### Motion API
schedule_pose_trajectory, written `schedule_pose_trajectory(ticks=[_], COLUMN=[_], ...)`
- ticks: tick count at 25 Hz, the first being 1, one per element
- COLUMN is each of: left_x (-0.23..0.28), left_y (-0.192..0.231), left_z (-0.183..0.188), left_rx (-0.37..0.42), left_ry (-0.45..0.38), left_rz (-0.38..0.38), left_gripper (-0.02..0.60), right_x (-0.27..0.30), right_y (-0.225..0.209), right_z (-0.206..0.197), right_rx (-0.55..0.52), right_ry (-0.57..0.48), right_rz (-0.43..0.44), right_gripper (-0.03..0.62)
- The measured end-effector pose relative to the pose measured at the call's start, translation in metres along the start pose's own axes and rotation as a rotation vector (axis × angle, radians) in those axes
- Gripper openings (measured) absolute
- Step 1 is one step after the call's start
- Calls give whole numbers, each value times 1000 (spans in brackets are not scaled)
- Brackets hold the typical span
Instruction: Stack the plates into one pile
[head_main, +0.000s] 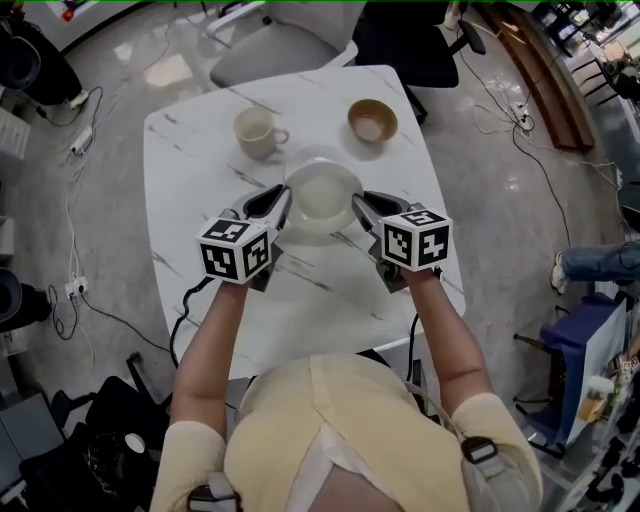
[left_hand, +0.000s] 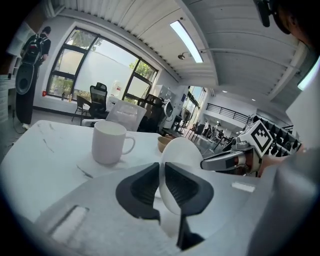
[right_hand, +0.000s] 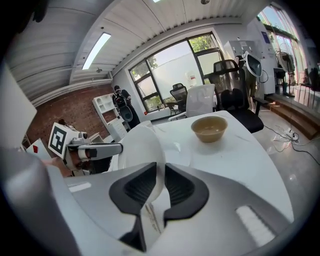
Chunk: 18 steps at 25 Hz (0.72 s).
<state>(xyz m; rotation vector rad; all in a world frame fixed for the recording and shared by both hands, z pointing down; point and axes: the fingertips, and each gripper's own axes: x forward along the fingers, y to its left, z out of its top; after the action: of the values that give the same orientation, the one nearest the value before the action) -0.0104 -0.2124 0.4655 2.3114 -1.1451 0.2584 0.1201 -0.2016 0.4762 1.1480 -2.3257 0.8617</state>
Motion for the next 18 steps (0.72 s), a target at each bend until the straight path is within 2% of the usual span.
schedule_pose_trajectory(ticks=[12,15,18], left_x=[52,57,61], left_y=[35,40,45], left_z=[-8,-7,-11], left_rx=[0,18,52], left_ry=[102,120,164], left_rz=[161,190,229], left_gripper=[54,57,61], right_x=[43,51,56], right_y=[-36,-40,-46], right_z=[13,15,15], right_rx=[-6,24,40], right_ry=[92,100,123], right_rz=[-62,-56,-97], right_gripper=[64,67,74])
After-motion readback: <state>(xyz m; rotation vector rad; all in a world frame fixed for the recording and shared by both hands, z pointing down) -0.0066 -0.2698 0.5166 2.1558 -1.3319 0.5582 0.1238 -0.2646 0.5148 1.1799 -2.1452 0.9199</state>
